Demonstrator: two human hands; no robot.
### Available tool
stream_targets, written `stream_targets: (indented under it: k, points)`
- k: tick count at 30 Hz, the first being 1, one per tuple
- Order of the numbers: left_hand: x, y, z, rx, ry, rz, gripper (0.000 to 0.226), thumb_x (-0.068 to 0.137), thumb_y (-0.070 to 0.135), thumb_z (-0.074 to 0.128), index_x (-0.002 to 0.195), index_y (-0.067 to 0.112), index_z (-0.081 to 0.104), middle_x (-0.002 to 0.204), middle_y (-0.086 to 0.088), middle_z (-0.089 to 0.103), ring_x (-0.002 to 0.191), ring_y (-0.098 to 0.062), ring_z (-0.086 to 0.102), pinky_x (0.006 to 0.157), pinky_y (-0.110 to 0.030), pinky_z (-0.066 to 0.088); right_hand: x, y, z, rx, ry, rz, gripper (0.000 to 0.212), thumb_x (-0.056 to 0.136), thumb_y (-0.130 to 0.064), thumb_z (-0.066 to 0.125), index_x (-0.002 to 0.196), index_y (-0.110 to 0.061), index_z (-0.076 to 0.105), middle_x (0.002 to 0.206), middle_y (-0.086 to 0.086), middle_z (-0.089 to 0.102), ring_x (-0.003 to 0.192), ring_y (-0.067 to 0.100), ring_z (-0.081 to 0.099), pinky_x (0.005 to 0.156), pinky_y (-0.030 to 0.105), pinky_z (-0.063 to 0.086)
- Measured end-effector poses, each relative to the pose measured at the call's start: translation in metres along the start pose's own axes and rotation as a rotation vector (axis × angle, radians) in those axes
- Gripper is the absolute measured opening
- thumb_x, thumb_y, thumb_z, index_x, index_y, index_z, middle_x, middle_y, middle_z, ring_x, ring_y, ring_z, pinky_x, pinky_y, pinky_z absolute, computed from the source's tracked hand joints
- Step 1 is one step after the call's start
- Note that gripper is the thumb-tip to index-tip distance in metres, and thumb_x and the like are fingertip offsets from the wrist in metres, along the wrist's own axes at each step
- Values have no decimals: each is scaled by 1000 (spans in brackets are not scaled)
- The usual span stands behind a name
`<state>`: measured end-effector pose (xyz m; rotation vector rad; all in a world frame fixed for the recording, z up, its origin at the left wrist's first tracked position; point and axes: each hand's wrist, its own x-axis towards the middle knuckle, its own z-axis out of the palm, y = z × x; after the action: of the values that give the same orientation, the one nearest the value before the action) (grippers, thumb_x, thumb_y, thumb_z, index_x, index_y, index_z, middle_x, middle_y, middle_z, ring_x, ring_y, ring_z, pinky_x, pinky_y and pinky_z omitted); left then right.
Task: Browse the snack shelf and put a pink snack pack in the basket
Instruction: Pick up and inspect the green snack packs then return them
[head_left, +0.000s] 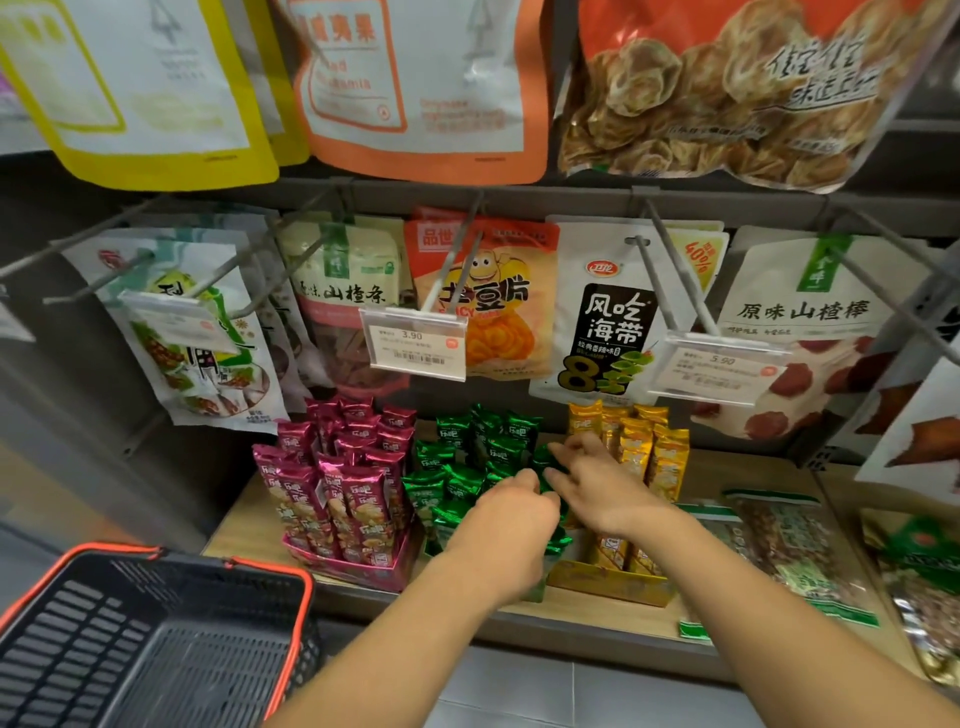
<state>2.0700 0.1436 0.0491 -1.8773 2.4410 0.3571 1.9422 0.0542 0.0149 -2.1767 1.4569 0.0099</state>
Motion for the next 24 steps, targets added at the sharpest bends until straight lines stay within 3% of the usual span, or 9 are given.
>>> stream_targets:
  k: [3,6,10,14,16,20,24]
  points:
    - [3,-4,1,-42,-26,14,56,79,-3,59,134,6,50,129,-13,47,117,-34,50,97,-41,45,-2,-1,-6,24,-104,11,60,103,-44,33,155,-21,14,161,4,9,144,27,27,116,37,27]
    - [4,-13,-2,-165,-46,27,67,79,-4,58,143,12,45,145,-7,45,130,-26,45,109,-36,39,-12,-2,-4,89,6,51,65,102,-48,35,156,-24,8,164,1,3,149,23,15,115,35,24]
    - [-1,-22,-15,-336,97,-22,53,86,1,56,134,23,56,134,1,60,125,-17,52,108,-27,39,-32,-5,5,-46,273,-87,61,102,-47,33,155,-22,18,162,-4,14,146,19,21,113,33,28]
    - [-9,-42,-33,-332,334,-169,40,86,4,53,116,25,70,111,5,71,105,-11,64,95,-21,47,-54,-10,20,-185,330,-188,56,101,-47,35,151,-23,29,156,1,28,143,22,26,111,40,36]
    - [-11,-51,-33,-254,309,-196,35,87,9,55,115,25,70,110,4,72,106,-14,64,95,-26,49,-61,-13,25,-248,355,-246,49,100,-45,40,144,-24,43,146,1,42,136,23,38,102,42,43]
    - [-12,-48,-15,-117,58,-156,37,88,31,64,124,24,64,124,-1,63,120,-21,53,100,-36,46,-68,-11,28,-276,328,-308,40,99,-43,46,134,-25,56,133,-3,55,126,21,49,94,41,47]
    - [-9,-42,-1,-48,83,-134,29,89,32,65,117,23,69,116,-3,64,112,-25,55,94,-38,48,-73,-13,26,-349,392,-304,34,77,-33,81,108,-24,73,106,-3,70,98,21,68,69,37,58]
